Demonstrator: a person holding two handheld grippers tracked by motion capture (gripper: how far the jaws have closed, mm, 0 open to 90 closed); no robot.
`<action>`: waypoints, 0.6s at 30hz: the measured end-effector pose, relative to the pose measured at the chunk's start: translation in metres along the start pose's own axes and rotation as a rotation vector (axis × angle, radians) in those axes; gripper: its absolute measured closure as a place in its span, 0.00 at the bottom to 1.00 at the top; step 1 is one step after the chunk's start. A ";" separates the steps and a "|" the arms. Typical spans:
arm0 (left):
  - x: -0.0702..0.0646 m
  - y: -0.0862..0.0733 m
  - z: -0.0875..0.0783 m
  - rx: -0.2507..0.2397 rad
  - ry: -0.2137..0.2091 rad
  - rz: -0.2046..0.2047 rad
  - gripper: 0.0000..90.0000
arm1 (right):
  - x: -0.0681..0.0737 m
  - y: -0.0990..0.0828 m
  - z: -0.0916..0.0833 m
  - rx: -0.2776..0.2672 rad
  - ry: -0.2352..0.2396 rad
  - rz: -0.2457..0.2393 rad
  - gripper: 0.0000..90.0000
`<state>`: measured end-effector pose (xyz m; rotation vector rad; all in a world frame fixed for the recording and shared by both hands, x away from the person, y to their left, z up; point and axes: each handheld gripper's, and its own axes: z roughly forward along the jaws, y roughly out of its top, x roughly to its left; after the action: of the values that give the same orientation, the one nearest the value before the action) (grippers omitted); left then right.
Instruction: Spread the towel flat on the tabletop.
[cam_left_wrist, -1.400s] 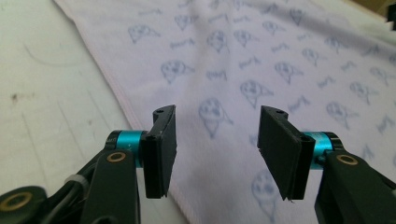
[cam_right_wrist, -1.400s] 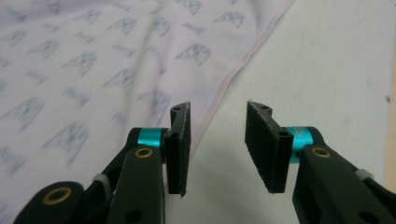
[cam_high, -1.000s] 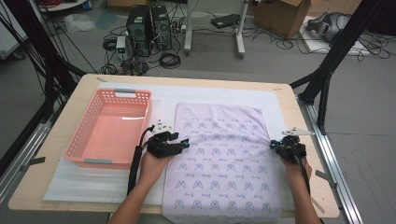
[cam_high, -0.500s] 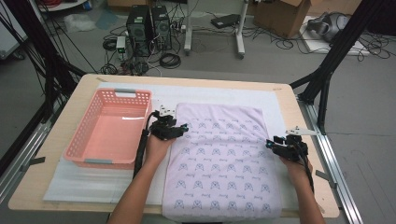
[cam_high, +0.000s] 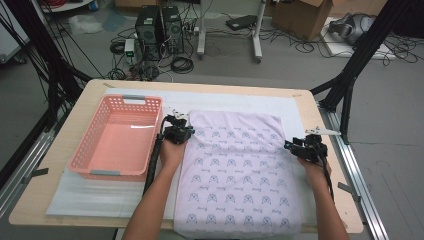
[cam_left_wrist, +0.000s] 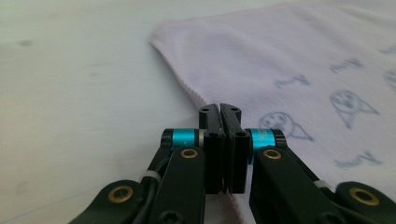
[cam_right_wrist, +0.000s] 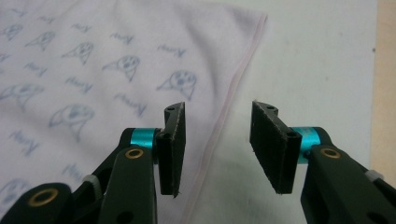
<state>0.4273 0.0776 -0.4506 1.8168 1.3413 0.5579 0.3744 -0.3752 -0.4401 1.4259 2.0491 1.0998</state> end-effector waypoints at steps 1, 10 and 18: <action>0.004 0.000 0.000 -0.005 0.009 -0.046 0.98 | -0.001 0.004 0.003 0.001 -0.008 -0.005 0.61; 0.008 -0.001 -0.001 -0.018 -0.080 -0.085 0.57 | -0.003 0.034 0.055 0.077 -0.041 -0.004 0.65; 0.003 0.001 -0.005 -0.068 -0.199 -0.078 0.42 | -0.005 0.039 0.062 0.050 -0.173 -0.030 0.84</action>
<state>0.4253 0.0821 -0.4475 1.7095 1.2376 0.3667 0.4427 -0.3508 -0.4471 1.4556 1.9804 0.8862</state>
